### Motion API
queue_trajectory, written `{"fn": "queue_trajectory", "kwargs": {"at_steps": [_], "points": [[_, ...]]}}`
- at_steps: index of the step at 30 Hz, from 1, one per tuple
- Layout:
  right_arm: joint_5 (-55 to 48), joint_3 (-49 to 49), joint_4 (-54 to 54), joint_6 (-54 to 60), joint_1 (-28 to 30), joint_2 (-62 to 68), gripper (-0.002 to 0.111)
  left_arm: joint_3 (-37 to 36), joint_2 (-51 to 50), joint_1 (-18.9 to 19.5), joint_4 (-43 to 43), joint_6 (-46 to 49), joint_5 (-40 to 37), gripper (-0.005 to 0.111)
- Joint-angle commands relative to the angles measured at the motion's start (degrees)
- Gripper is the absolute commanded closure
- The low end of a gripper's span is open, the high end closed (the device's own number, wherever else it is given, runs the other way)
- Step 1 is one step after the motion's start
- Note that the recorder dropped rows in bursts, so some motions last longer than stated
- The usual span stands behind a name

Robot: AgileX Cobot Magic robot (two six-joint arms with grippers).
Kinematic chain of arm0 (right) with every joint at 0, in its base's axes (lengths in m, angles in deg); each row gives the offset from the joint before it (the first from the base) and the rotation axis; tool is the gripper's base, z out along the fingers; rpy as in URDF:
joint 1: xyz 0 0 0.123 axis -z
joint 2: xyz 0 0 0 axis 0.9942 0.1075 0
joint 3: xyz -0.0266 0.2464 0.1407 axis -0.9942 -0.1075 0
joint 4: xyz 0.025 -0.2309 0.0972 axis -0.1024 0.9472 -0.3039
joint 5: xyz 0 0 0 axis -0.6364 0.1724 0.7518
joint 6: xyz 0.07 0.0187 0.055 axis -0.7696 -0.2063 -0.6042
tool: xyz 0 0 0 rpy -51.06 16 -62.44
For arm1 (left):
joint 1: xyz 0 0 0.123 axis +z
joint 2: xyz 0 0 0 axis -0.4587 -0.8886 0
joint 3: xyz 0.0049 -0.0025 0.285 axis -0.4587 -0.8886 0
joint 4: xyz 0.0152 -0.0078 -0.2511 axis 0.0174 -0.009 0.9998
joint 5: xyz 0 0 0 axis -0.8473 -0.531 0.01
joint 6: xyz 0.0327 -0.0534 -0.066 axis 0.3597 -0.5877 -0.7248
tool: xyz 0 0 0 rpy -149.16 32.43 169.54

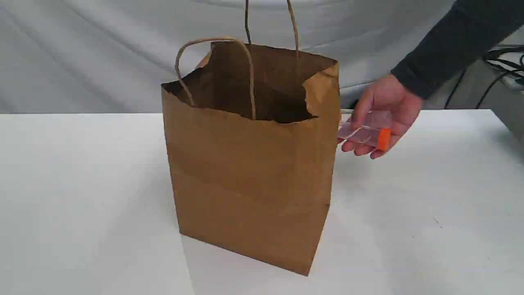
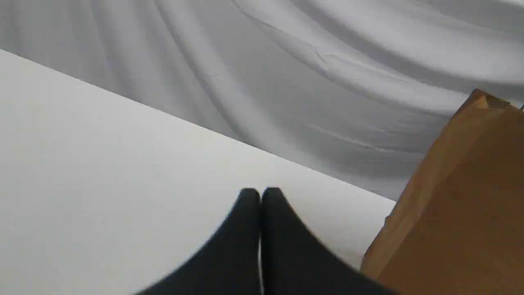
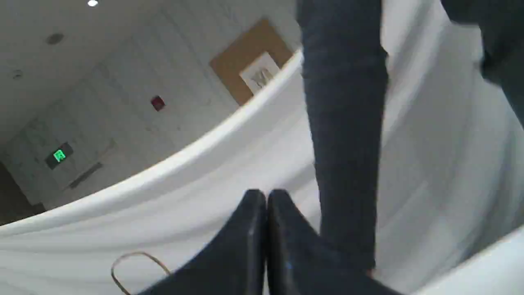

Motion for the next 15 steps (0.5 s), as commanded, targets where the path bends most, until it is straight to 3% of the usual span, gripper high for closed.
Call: {"fn": "queue_trajectory", "kwargs": {"at_steps": [1, 7, 11, 15], "points": [[0.9, 7.2, 10.8, 0.7, -0.2, -0.2, 0.108, -0.2, 0.2, 0.1, 0.4, -0.6, 0.6, 0.107], [-10.2, 21.0, 25.0, 1.2, -0.2, 9.7, 0.108, -0.2, 0.2, 0.1, 0.4, -0.6, 0.6, 0.107], [-16.9, 30.3, 23.9, 8.1, -0.2, 19.6, 0.108, -0.2, 0.2, 0.1, 0.4, -0.6, 0.6, 0.107], [-26.6, 41.0, 12.2, 23.9, -0.2, 31.6, 0.108, -0.2, 0.2, 0.1, 0.4, -0.6, 0.6, 0.107]]}}
